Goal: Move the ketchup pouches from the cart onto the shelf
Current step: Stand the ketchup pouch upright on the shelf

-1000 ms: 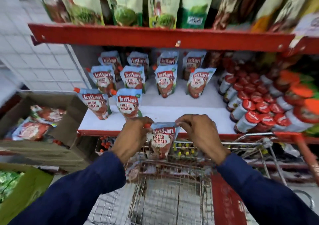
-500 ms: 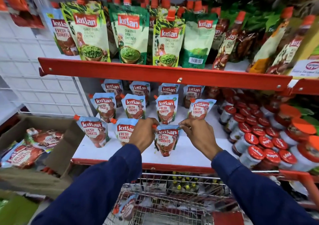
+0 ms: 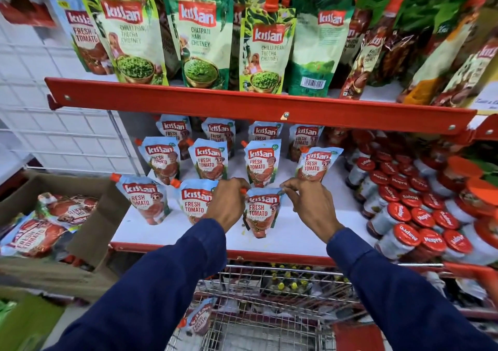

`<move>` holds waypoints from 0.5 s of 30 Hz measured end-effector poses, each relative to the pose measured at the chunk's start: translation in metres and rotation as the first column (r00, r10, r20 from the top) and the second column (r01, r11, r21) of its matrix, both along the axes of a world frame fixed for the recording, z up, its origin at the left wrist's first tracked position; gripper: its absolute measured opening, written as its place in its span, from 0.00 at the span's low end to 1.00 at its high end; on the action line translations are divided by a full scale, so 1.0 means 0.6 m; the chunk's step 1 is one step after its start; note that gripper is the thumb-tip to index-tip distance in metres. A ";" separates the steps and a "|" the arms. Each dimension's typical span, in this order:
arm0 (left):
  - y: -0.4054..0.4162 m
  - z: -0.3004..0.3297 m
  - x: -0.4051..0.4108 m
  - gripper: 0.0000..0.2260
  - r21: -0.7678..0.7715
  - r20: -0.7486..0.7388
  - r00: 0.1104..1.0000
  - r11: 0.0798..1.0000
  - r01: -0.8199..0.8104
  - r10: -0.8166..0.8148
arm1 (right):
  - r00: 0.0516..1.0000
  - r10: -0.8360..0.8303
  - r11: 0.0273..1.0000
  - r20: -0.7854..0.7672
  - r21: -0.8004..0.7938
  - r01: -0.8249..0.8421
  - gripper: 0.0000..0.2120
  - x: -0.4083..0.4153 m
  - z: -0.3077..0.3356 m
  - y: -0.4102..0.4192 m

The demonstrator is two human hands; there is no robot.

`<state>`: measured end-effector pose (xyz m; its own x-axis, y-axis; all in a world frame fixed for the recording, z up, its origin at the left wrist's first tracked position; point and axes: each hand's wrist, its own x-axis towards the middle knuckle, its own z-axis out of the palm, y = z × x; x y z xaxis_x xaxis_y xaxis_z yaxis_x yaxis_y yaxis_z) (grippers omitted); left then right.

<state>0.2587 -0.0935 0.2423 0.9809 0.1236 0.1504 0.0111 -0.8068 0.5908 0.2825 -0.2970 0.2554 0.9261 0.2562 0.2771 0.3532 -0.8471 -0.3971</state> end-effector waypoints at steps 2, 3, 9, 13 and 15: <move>0.001 0.000 -0.002 0.15 -0.001 -0.026 1.000 1.000 0.012 -0.012 | 1.000 0.004 1.000 -0.026 0.005 -0.004 0.09 -0.002 0.000 0.001; 0.003 0.002 -0.003 0.15 -0.005 -0.039 0.999 1.000 0.018 -0.018 | 0.999 0.004 1.000 -0.032 0.006 -0.004 0.09 -0.003 0.001 0.002; 0.010 0.031 -0.054 0.19 0.057 0.035 0.996 0.995 0.077 -0.080 | 0.999 -0.010 1.000 0.050 0.025 0.009 0.23 -0.046 -0.006 0.004; 0.020 0.009 -0.138 0.27 0.240 0.117 0.981 0.963 0.122 -0.153 | 0.989 0.068 0.994 0.135 -0.092 -0.056 0.32 -0.112 -0.045 0.016; 0.030 -0.025 -0.181 0.32 0.327 0.062 0.985 0.936 0.132 -0.161 | 0.987 0.092 0.980 0.129 -0.188 -0.067 0.36 -0.143 -0.078 0.024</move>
